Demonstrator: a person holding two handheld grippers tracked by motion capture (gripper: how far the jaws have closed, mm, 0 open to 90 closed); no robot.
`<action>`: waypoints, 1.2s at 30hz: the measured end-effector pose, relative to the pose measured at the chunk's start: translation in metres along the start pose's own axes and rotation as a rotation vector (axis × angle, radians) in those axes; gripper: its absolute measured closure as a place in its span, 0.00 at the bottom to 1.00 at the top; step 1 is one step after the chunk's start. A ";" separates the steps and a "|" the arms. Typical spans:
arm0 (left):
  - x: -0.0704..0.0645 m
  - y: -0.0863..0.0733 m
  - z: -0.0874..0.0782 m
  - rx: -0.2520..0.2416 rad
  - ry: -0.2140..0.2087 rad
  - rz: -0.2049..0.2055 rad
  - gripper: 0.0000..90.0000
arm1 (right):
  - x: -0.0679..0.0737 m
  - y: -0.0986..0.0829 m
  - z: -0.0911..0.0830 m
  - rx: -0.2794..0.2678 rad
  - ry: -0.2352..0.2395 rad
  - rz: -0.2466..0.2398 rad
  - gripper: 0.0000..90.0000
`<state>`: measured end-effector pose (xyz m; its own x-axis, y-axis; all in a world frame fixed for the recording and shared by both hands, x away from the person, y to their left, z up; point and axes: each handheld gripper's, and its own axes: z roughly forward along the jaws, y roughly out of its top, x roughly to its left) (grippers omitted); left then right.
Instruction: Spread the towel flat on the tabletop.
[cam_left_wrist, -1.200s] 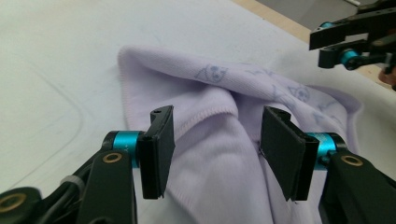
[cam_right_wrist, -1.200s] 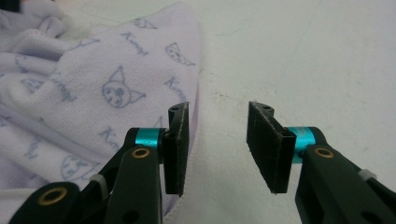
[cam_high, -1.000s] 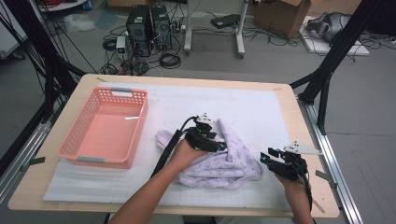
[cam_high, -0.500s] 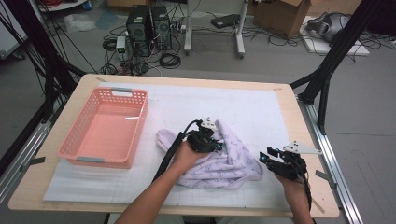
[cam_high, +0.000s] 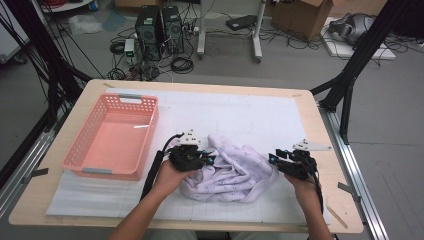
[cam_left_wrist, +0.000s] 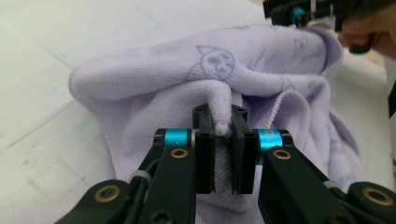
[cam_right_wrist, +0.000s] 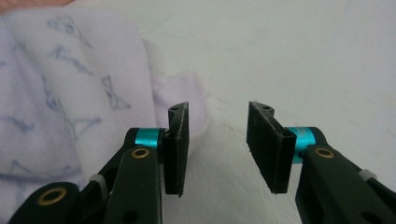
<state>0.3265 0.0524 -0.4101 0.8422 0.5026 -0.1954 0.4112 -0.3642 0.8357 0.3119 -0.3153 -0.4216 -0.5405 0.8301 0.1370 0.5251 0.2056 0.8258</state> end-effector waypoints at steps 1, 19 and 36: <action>0.000 -0.001 0.000 -0.003 -0.001 -0.003 0.91 | 0.001 0.005 0.004 0.003 0.013 -0.005 0.66; -0.003 -0.003 -0.001 0.035 0.008 0.051 0.91 | 0.041 0.035 0.090 0.285 0.171 -0.218 0.91; 0.048 0.039 0.009 -0.014 0.305 -0.018 0.92 | -0.046 0.066 0.042 0.014 -0.327 -0.051 0.95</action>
<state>0.3863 0.0547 -0.3913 0.6907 0.7215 -0.0487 0.4183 -0.3437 0.8408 0.3989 -0.3176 -0.3967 -0.3283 0.9404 -0.0891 0.5128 0.2566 0.8192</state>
